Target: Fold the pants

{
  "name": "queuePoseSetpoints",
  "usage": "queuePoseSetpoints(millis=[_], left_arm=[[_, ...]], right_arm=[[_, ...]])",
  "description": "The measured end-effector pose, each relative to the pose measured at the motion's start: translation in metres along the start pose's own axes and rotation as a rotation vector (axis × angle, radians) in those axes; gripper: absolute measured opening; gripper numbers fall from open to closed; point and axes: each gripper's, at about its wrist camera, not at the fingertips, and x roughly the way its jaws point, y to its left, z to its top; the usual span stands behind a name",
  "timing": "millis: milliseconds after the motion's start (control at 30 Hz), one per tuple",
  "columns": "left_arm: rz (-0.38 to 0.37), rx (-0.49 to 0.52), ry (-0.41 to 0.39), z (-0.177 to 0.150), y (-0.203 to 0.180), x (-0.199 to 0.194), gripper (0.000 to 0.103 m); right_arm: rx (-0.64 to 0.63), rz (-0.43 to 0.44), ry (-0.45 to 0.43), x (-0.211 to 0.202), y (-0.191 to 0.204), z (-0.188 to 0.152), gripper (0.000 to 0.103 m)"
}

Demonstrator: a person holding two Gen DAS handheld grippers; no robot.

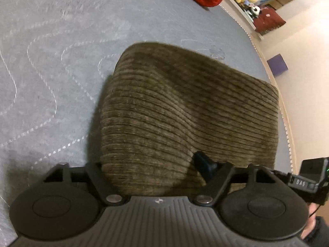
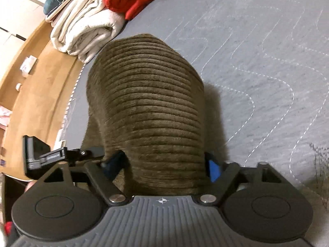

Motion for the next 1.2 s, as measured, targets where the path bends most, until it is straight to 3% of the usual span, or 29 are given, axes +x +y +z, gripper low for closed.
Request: queuePoseSetpoints(millis=[33,133,300,433,600,667,733,767,800,867,900,933,1000,1067,1133,1167,1200], left_arm=[[0.009,0.012,-0.016,-0.001,-0.004,-0.003,0.068],[-0.007,0.055,-0.07,-0.011,-0.02,-0.02,0.052],[-0.121,0.122,-0.168,-0.009,-0.071,-0.024,0.05],[-0.195,0.175,-0.229,0.001,-0.125,-0.009,0.049],[-0.314,0.22,-0.323,0.015,-0.187,0.016,0.05],[-0.326,0.209,-0.318,0.02,-0.205,0.034,0.052],[-0.275,0.185,-0.27,0.025,-0.201,0.06,0.062],[-0.182,0.183,-0.238,0.027,-0.2,0.077,0.063],[-0.05,0.192,-0.233,0.025,-0.199,0.086,0.062],[0.175,0.24,-0.271,0.023,-0.201,0.09,0.059],[0.215,0.264,-0.302,0.022,-0.202,0.085,0.059],[0.204,0.272,-0.323,0.02,-0.204,0.077,0.059],[0.138,0.302,-0.362,0.011,-0.208,0.058,0.059],[0.071,0.372,-0.358,-0.01,-0.207,0.041,0.057],[0.018,0.488,-0.312,-0.029,-0.218,0.043,0.051],[0.014,0.536,-0.273,-0.032,-0.225,0.052,0.05],[0.043,0.589,-0.181,-0.04,-0.225,0.068,0.047]], right_arm=[[0.002,-0.002,-0.015,-0.005,0.0,-0.001,0.049],[-0.012,-0.013,-0.067,-0.019,0.013,-0.002,0.042],[-0.022,-0.041,-0.194,-0.068,0.006,0.012,0.042],[-0.103,-0.074,-0.286,-0.118,-0.003,0.034,0.041],[-0.19,-0.08,-0.386,-0.174,-0.026,0.087,0.042],[-0.234,-0.078,-0.415,-0.186,-0.039,0.108,0.043],[-0.246,-0.091,-0.415,-0.185,-0.058,0.123,0.053],[-0.242,-0.135,-0.41,-0.177,-0.071,0.13,0.06],[-0.23,-0.227,-0.41,-0.167,-0.085,0.135,0.073],[-0.223,-0.499,-0.401,-0.145,-0.107,0.143,0.072],[-0.225,-0.598,-0.395,-0.14,-0.115,0.144,0.064],[-0.22,-0.624,-0.4,-0.138,-0.118,0.146,0.059],[-0.205,-0.514,-0.417,-0.142,-0.113,0.148,0.056],[-0.289,-0.412,-0.407,-0.145,-0.102,0.14,0.054],[-0.415,-0.36,-0.368,-0.135,-0.087,0.132,0.05],[-0.468,-0.335,-0.309,-0.124,-0.084,0.128,0.047],[-0.5,-0.333,-0.193,-0.106,-0.086,0.125,0.043]])
